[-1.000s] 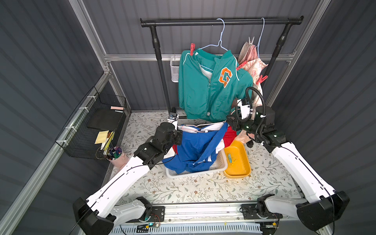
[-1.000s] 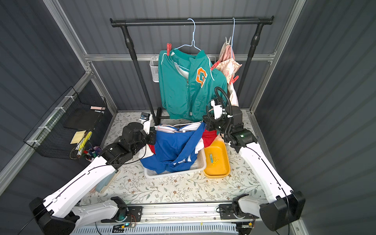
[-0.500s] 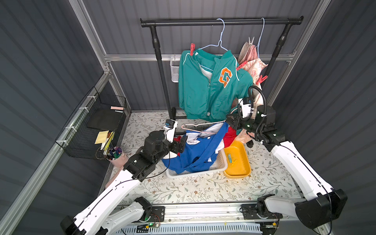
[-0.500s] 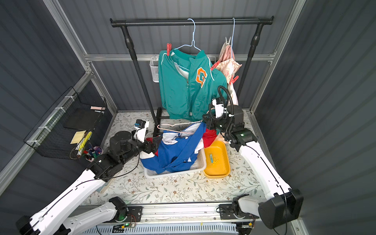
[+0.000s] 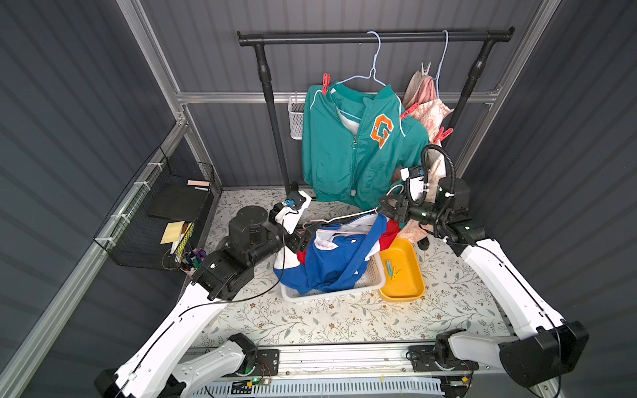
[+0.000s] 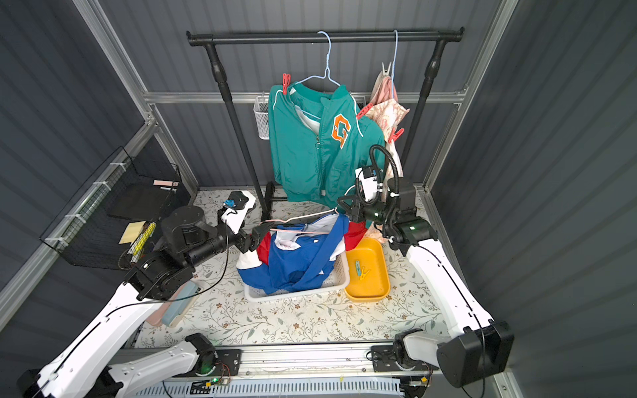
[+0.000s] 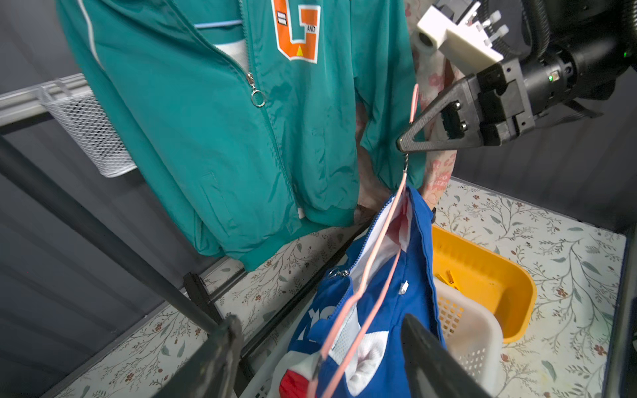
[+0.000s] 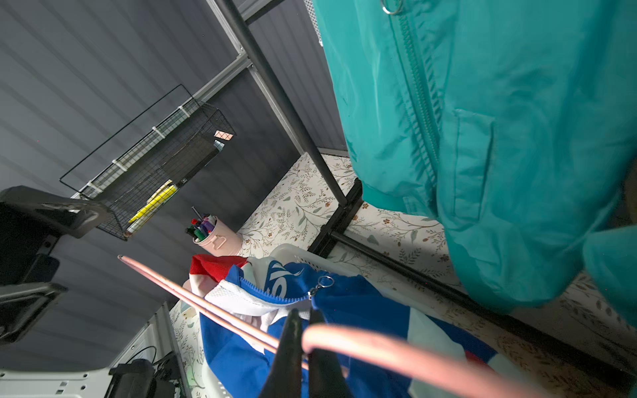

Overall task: Remove the clothespins securing jackets to the hanger
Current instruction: Remove the jacket from the hanger.

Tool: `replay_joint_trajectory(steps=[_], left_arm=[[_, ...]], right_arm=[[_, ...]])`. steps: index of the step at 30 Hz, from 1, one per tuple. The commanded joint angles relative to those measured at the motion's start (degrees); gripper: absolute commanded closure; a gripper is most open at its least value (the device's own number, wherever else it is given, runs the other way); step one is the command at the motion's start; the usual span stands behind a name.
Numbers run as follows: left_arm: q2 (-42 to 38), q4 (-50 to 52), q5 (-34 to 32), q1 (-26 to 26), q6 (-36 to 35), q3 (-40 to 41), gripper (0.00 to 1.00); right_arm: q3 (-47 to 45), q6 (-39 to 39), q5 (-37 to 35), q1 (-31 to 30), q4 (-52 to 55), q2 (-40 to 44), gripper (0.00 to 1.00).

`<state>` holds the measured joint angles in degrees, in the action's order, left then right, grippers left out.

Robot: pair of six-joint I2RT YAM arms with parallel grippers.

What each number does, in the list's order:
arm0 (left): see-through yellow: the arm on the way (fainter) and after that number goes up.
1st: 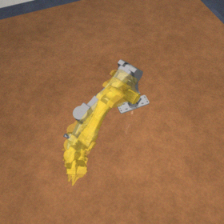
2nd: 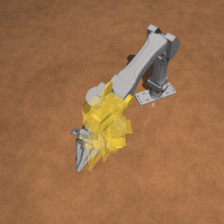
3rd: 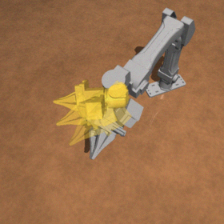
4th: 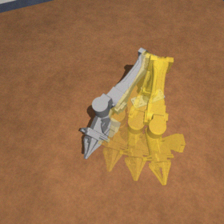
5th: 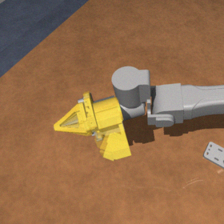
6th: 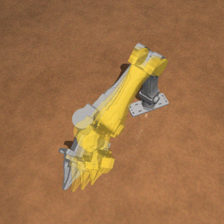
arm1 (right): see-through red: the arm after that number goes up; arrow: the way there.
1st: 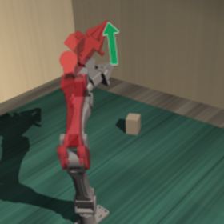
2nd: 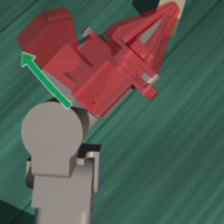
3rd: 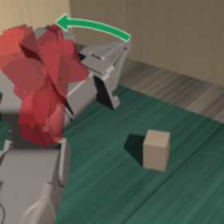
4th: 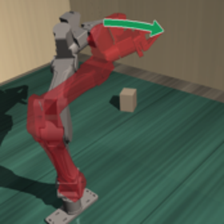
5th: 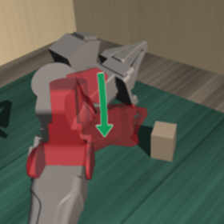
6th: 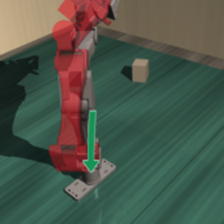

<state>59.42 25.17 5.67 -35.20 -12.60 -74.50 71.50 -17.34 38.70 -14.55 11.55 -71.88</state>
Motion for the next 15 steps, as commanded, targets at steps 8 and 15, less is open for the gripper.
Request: replay_joint_trajectory(steps=[8,15], left_arm=[[3.6,7.8,4.9,0.0,-2.0,-2.8,0.45],[3.7,7.9,6.9,0.0,-0.4,-3.0,0.70]], right_arm=[[0.8,2.0,5.5,0.3,-1.0,0.9,1.00],[1.3,2.5,6.1,0.3,-0.7,0.2,1.00]])
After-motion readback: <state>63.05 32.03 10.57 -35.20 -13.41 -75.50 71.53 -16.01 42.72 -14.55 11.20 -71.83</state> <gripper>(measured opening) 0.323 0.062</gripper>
